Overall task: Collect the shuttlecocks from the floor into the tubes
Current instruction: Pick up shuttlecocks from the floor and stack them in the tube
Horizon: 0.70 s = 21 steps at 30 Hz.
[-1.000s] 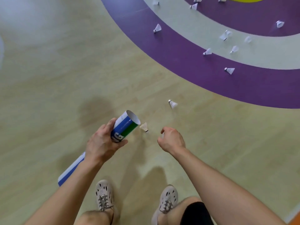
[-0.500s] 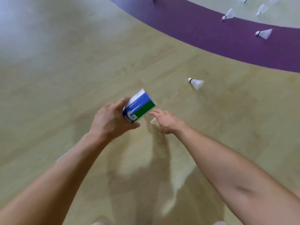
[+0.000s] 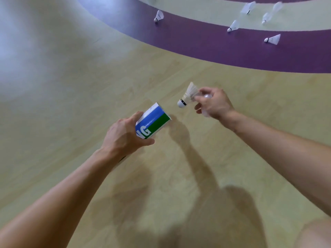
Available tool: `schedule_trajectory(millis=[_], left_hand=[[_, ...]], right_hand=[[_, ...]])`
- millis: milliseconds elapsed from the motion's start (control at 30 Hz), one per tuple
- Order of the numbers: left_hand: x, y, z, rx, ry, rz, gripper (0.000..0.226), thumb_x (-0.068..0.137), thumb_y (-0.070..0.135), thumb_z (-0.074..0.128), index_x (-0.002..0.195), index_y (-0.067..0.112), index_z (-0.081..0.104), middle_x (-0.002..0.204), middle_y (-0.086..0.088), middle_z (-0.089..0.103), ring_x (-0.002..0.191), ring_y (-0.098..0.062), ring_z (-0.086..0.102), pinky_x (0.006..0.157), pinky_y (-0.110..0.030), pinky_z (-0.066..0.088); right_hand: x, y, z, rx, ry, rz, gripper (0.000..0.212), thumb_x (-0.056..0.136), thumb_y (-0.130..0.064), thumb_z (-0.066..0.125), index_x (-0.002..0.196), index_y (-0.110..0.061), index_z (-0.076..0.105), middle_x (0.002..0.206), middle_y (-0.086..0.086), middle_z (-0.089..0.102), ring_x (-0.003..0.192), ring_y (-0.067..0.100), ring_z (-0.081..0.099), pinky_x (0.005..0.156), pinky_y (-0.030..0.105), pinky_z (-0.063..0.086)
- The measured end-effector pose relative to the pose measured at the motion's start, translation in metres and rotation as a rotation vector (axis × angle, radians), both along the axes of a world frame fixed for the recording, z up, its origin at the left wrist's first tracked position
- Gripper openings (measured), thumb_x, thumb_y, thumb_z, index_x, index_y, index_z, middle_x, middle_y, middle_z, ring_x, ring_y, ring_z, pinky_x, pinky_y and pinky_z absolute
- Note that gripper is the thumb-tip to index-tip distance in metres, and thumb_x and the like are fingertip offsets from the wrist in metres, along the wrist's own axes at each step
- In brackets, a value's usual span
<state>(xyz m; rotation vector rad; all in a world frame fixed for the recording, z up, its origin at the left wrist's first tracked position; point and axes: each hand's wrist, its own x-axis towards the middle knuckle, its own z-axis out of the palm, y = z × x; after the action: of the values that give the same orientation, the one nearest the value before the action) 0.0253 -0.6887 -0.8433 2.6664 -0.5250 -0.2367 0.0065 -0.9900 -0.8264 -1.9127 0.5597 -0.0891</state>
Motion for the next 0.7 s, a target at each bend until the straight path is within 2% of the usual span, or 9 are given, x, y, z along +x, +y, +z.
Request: schedule_trajectory(millis=[67, 100, 200, 300, 367, 467, 567, 633, 700], left_hand=[[0.001, -0.002, -0.001, -0.041, -0.005, -0.019, 0.092, 0.07, 0.066, 0.091, 0.15, 0.041, 0.052, 0.101, 0.008, 0.077, 0.084, -0.019, 0.072, 0.08, -0.042, 0.063], [0.003, -0.003, -0.002, -0.048, -0.009, -0.027, 0.091, 0.07, 0.066, 0.09, 0.149, 0.041, 0.052, 0.1, 0.009, 0.076, 0.085, -0.019, 0.072, 0.08, -0.042, 0.063], [0.005, -0.006, 0.001, -0.05, -0.03, -0.057, 0.09, 0.069, 0.068, 0.089, 0.147, 0.044, 0.052, 0.1, 0.01, 0.076, 0.086, -0.019, 0.072, 0.082, -0.043, 0.064], [0.003, -0.008, 0.01, -0.053, -0.056, -0.059, 0.092, 0.07, 0.067, 0.091, 0.149, 0.043, 0.052, 0.103, 0.01, 0.077, 0.088, -0.019, 0.072, 0.083, -0.042, 0.063], [0.002, -0.008, 0.015, -0.039, -0.086, -0.068, 0.093, 0.07, 0.064, 0.092, 0.151, 0.042, 0.052, 0.107, 0.011, 0.076, 0.09, -0.019, 0.07, 0.083, -0.041, 0.061], [0.0, -0.01, 0.017, -0.002, -0.116, -0.086, 0.092, 0.071, 0.065, 0.092, 0.15, 0.043, 0.051, 0.108, 0.01, 0.074, 0.094, -0.021, 0.068, 0.082, -0.043, 0.06], [-0.002, -0.016, 0.018, 0.017, -0.129, -0.099, 0.09, 0.071, 0.065, 0.091, 0.149, 0.044, 0.05, 0.107, 0.009, 0.073, 0.093, -0.023, 0.068, 0.08, -0.043, 0.06], [-0.002, -0.021, 0.018, 0.025, -0.143, -0.109, 0.091, 0.072, 0.065, 0.091, 0.15, 0.044, 0.05, 0.107, 0.008, 0.073, 0.092, -0.021, 0.067, 0.079, -0.042, 0.059], [-0.004, -0.025, 0.02, 0.028, -0.149, -0.112, 0.091, 0.073, 0.064, 0.091, 0.151, 0.043, 0.049, 0.106, 0.009, 0.072, 0.091, -0.021, 0.066, 0.078, -0.041, 0.058]], right_hand=[[-0.017, 0.004, 0.021, 0.269, -0.058, -0.016, 0.014, 0.099, -0.011, 0.07, 0.112, -0.016, 0.069, 0.091, 0.01, 0.072, 0.061, 0.022, 0.069, 0.06, 0.032, 0.06], [-0.022, 0.011, 0.025, 0.326, -0.061, -0.021, 0.015, 0.099, -0.009, 0.07, 0.113, -0.014, 0.067, 0.092, 0.011, 0.072, 0.058, 0.02, 0.067, 0.056, 0.029, 0.058], [-0.03, 0.032, 0.024, 0.407, -0.051, -0.032, 0.022, 0.099, -0.007, 0.07, 0.12, -0.007, 0.066, 0.094, 0.013, 0.074, 0.056, 0.021, 0.065, 0.054, 0.034, 0.058], [-0.031, 0.044, 0.022, 0.429, 0.007, 0.107, 0.019, 0.099, -0.01, 0.069, 0.118, -0.007, 0.07, 0.083, 0.012, 0.073, 0.059, 0.026, 0.063, 0.059, 0.035, 0.055], [-0.039, 0.047, 0.026, 0.448, 0.071, 0.285, 0.025, 0.098, -0.009, 0.065, 0.123, -0.008, 0.07, 0.077, 0.01, 0.072, 0.062, 0.029, 0.062, 0.063, 0.032, 0.052], [-0.048, 0.048, 0.036, 0.358, 0.152, 0.554, 0.031, 0.098, -0.005, 0.06, 0.124, -0.016, 0.074, 0.074, 0.003, 0.073, 0.066, 0.027, 0.062, 0.07, 0.031, 0.051], [-0.051, 0.047, 0.041, 0.272, 0.169, 0.62, 0.042, 0.094, 0.001, 0.059, 0.13, -0.018, 0.071, 0.074, 0.003, 0.071, 0.065, 0.024, 0.063, 0.076, 0.035, 0.052], [-0.051, 0.045, 0.042, 0.243, 0.182, 0.637, 0.045, 0.094, 0.002, 0.059, 0.133, -0.018, 0.069, 0.076, 0.008, 0.07, 0.065, 0.023, 0.064, 0.075, 0.034, 0.054], [-0.053, 0.043, 0.043, 0.243, 0.194, 0.66, 0.046, 0.095, 0.003, 0.06, 0.136, -0.017, 0.066, 0.076, 0.007, 0.071, 0.065, 0.021, 0.065, 0.072, 0.029, 0.056]])
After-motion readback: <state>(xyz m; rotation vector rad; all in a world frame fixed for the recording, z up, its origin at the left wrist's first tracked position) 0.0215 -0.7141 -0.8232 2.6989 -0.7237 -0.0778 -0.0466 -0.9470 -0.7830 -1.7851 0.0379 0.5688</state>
